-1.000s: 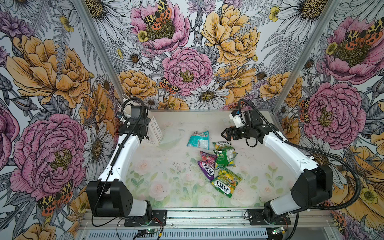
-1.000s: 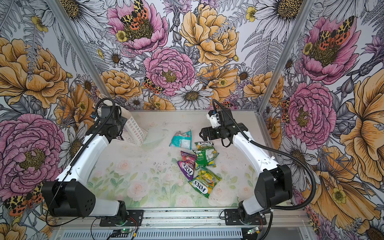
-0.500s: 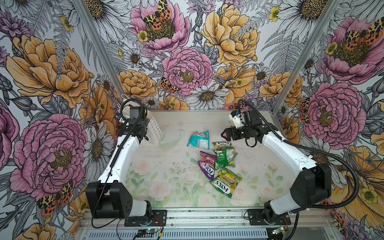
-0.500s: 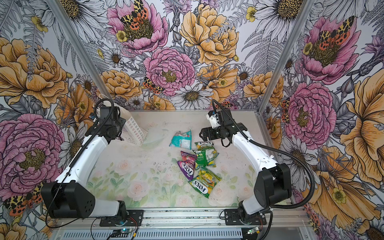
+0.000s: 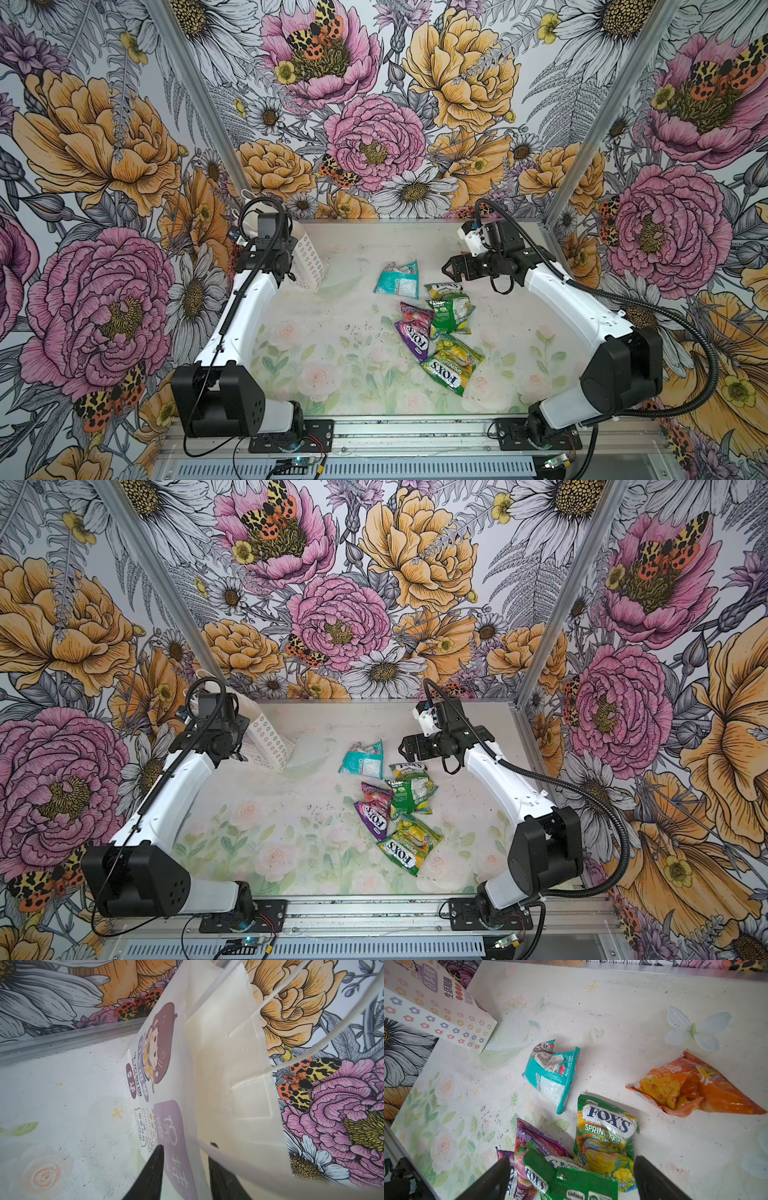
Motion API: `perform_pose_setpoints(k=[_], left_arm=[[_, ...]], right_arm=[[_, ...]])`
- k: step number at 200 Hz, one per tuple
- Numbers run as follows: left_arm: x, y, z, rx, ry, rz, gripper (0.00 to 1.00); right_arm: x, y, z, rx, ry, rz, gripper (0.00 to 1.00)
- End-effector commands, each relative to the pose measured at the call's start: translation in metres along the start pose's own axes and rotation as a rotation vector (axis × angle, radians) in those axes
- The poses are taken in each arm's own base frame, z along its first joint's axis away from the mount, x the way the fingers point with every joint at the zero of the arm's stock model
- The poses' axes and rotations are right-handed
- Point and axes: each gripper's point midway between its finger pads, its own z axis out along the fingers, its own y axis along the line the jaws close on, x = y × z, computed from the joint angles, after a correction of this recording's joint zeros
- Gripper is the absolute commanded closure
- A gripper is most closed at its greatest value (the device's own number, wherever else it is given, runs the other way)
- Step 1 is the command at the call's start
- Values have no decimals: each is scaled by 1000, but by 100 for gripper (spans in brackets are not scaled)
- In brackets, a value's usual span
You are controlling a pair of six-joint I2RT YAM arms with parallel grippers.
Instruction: Place the snacks into the paper bag
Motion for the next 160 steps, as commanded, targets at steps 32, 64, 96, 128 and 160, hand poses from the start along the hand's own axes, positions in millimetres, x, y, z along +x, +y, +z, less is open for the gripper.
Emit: perform_pose_setpoints(k=[32, 64, 96, 128, 160], left_arm=[[0, 2, -1, 9, 8, -9, 68], [1, 2, 2, 10, 15, -10, 74], [3, 2, 3, 8, 22, -13, 82], [3, 2, 3, 10, 25, -12, 85], [5, 0, 5, 22, 38, -11, 88]], right_arm=[[0, 0, 7, -4, 1, -14, 7], [0, 0, 7, -3, 1, -14, 7], [1, 0, 7, -2, 3, -14, 7], [1, 0, 7, -1, 4, -14, 7], [1, -1, 8, -2, 6, -11, 7]])
